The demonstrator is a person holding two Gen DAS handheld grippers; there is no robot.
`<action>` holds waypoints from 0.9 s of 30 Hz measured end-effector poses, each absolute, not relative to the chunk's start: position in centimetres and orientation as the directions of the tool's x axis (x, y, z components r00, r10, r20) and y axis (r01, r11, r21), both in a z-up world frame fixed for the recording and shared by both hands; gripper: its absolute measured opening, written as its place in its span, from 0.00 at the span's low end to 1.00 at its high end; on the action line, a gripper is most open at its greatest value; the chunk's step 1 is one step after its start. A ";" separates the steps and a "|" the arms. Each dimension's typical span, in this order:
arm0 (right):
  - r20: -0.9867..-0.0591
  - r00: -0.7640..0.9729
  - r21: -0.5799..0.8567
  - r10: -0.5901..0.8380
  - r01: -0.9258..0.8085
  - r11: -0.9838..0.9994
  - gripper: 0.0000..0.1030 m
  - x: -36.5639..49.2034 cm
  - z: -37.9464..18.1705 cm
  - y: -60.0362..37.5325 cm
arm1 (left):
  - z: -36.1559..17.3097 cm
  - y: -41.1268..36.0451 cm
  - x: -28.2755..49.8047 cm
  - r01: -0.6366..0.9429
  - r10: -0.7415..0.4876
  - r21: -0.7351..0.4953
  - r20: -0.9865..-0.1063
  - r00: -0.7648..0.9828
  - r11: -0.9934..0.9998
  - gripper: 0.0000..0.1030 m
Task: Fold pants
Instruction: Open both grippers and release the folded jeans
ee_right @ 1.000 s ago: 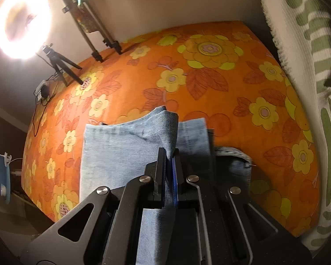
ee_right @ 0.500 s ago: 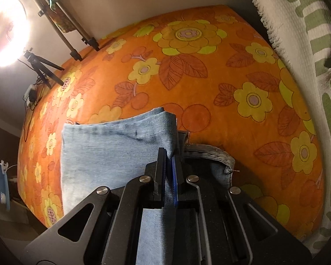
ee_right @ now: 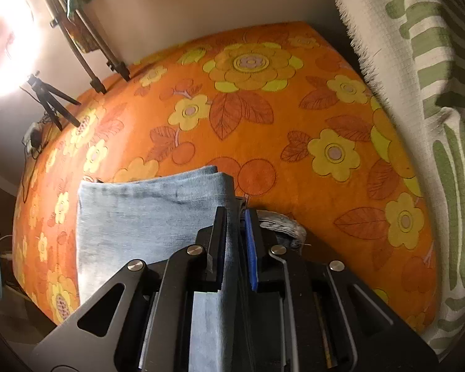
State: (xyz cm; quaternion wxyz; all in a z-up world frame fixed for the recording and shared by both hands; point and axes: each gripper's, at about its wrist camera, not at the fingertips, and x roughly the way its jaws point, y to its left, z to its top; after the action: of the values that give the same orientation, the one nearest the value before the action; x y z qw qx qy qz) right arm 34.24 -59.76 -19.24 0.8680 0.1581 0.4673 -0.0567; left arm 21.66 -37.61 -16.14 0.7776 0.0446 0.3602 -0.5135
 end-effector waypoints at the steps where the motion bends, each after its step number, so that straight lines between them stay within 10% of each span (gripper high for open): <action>1: -0.824 0.565 0.222 0.045 0.248 0.943 0.14 33.9 -18.8 -59.9 | -16.0 -37.4 21.6 0.830 -0.765 -0.294 -0.605 0.222 0.473 0.06; 5: -0.803 0.594 0.223 0.038 0.240 0.945 0.38 32.7 -17.3 -59.9 | -15.1 -36.6 21.6 0.827 -0.759 -0.279 -0.604 0.244 0.488 0.10; 13: -0.771 0.636 0.216 0.036 0.207 0.954 0.53 30.1 -15.4 -59.4 | -14.0 -33.7 22.0 0.824 -0.731 -0.218 -0.611 0.303 0.523 0.38; 27: -0.756 0.643 0.261 0.118 0.132 0.956 0.89 27.1 -17.7 -59.7 | -14.4 -24.8 29.1 0.680 -0.657 -0.284 -0.651 0.381 0.676 0.47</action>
State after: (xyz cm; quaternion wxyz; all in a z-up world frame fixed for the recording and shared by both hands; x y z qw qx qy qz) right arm 27.05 -59.71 -17.69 0.8943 0.1479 0.4223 -0.0039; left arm 29.09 -24.75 -14.44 0.8307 0.0152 0.3844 -0.4024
